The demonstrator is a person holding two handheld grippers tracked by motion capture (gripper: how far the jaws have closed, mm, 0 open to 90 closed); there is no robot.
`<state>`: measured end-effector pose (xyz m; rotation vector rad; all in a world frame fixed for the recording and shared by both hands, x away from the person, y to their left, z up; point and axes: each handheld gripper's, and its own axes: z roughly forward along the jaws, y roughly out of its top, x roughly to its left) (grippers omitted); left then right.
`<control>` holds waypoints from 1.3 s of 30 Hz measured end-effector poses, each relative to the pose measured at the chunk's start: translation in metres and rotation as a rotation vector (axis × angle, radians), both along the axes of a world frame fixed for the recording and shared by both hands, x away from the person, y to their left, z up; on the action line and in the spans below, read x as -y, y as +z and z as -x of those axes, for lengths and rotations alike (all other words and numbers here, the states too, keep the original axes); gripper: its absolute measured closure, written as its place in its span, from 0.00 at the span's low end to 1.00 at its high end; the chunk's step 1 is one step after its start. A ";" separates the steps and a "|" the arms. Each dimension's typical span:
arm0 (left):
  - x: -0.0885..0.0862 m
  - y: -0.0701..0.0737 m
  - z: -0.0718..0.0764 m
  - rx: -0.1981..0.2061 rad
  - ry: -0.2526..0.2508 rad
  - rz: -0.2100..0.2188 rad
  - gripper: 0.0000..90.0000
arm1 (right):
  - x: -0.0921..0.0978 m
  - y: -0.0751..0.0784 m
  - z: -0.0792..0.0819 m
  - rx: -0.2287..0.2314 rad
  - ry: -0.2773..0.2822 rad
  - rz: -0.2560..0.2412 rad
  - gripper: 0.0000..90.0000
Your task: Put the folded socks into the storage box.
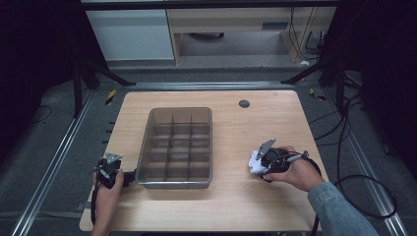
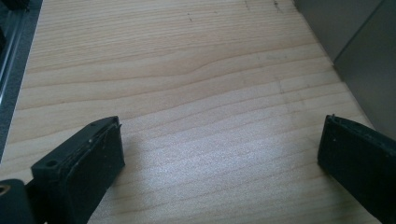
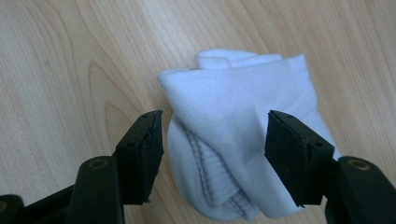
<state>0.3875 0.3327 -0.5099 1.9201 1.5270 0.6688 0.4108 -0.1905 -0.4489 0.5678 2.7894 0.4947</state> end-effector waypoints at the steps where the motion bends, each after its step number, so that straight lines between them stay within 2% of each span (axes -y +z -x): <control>1: 0.000 0.000 0.000 0.000 -0.001 0.000 0.00 | -0.001 -0.001 0.000 -0.001 0.007 0.006 0.41; 2: 0.000 0.000 0.000 0.000 -0.001 0.001 0.00 | -0.001 -0.003 0.000 -0.003 0.019 0.021 0.40; 9: 0.000 0.000 0.000 0.000 -0.001 0.001 0.00 | -0.003 -0.013 -0.008 -0.006 0.015 0.063 0.34; 17: 0.000 0.000 0.000 0.000 -0.004 0.000 0.00 | -0.004 -0.017 -0.013 0.005 0.015 0.083 0.36; 18: 0.000 0.000 0.000 0.000 -0.005 0.000 0.00 | -0.003 -0.017 -0.014 -0.001 0.007 0.080 0.40; 22: 0.000 0.000 0.000 0.000 -0.007 0.000 0.00 | -0.001 -0.016 -0.017 -0.004 0.005 0.075 0.46; 24: 0.000 0.000 0.000 0.000 -0.009 -0.001 0.00 | 0.000 -0.014 -0.019 -0.006 -0.007 0.074 0.57; 26: 0.000 0.000 0.000 -0.001 -0.008 -0.001 0.00 | 0.001 -0.013 -0.020 -0.005 -0.007 0.073 0.60; 27: 0.000 0.000 0.000 -0.001 -0.009 -0.001 0.00 | 0.002 -0.012 -0.022 -0.009 -0.013 0.065 0.68; 30: 0.000 0.000 0.000 -0.001 -0.010 -0.001 0.00 | 0.004 -0.011 -0.023 -0.013 -0.015 0.055 0.73; 35: 0.000 0.000 0.000 -0.001 -0.014 -0.001 0.00 | 0.004 -0.012 -0.022 -0.011 -0.015 0.054 0.72; 36: 0.001 0.000 0.000 -0.001 -0.014 -0.002 0.00 | 0.004 -0.012 -0.022 -0.010 -0.016 0.058 0.67; 39: 0.001 0.000 0.000 0.000 -0.014 -0.001 0.00 | 0.002 -0.015 -0.019 0.002 -0.019 0.059 0.62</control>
